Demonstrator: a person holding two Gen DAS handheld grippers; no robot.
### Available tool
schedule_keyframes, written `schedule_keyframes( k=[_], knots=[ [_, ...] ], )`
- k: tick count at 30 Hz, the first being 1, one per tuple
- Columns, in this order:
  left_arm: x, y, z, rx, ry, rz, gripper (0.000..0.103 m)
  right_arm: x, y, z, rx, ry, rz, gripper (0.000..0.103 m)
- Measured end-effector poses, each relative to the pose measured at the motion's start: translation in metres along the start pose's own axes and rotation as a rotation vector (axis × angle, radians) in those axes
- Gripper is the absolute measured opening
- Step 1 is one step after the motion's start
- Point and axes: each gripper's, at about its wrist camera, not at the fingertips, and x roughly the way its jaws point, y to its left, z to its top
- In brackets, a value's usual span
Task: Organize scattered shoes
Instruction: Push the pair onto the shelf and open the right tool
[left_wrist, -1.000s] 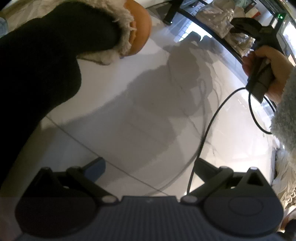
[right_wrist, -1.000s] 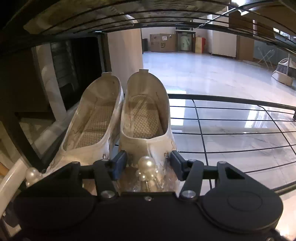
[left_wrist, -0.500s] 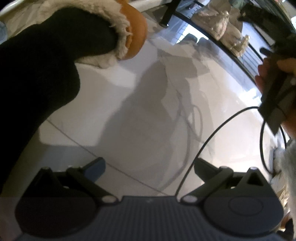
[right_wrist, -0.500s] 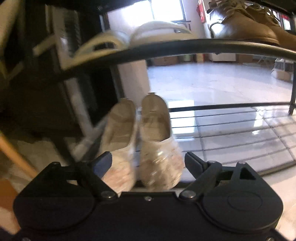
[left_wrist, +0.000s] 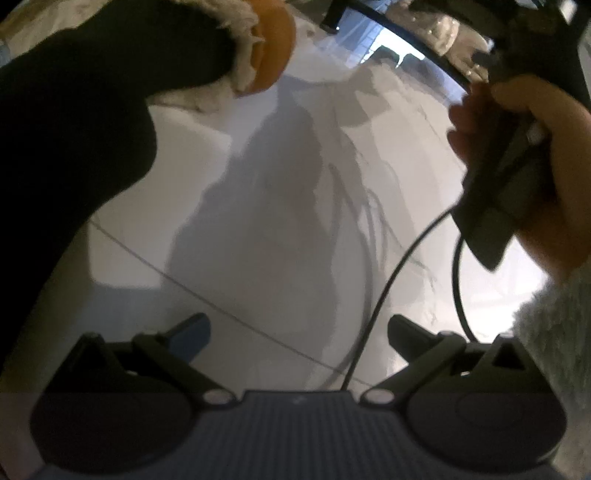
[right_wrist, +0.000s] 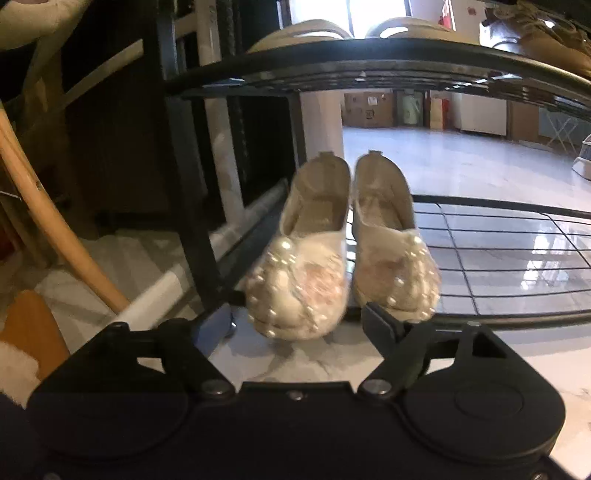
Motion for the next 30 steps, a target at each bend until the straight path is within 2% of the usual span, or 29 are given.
schedule_keyframes(
  k=[1, 3, 4, 5, 11, 18, 21, 24, 26, 28, 30],
  knots=[
    [0.0, -0.001, 0.0, 0.002, -0.002, 0.0, 0.102, 0.004, 0.003, 0.0, 0.001, 0.001, -0.002, 0.078],
    [0.0, -0.001, 0.0, 0.002, -0.005, 0.0, 0.102, 0.011, 0.004, 0.002, 0.008, 0.011, -0.006, 0.07],
    [0.001, 0.0, 0.0, 0.0, -0.004, -0.001, 0.102, 0.016, 0.003, 0.002, 0.015, 0.022, -0.013, 0.053],
    [0.001, 0.0, 0.0, -0.005, -0.003, -0.001, 0.102, 0.022, 0.003, 0.003, 0.021, 0.033, -0.021, 0.051],
    [0.004, 0.003, -0.001, -0.019, 0.004, -0.003, 0.102, 0.056, -0.013, 0.016, 0.043, 0.072, -0.037, 0.046],
    [0.008, 0.001, -0.002, -0.024, 0.008, 0.0, 0.102, 0.081, -0.011, 0.027, 0.017, 0.076, -0.053, 0.046],
    [0.01, 0.0, -0.001, -0.023, 0.014, 0.001, 0.102, 0.087, -0.012, 0.033, 0.048, 0.075, -0.06, 0.046],
    [0.01, -0.003, -0.002, -0.021, 0.015, 0.002, 0.102, 0.085, -0.014, 0.036, 0.068, 0.074, -0.066, 0.055],
    [0.011, -0.003, -0.001, -0.023, 0.011, 0.004, 0.102, 0.067, -0.019, 0.033, 0.043, 0.05, -0.072, 0.079],
    [0.012, -0.004, 0.0, -0.032, 0.013, 0.001, 0.102, 0.05, -0.024, 0.03, 0.017, 0.027, -0.078, 0.086],
    [0.014, -0.006, 0.002, -0.035, 0.02, -0.004, 0.102, 0.032, -0.03, 0.027, -0.009, 0.003, -0.084, 0.086]
  ],
)
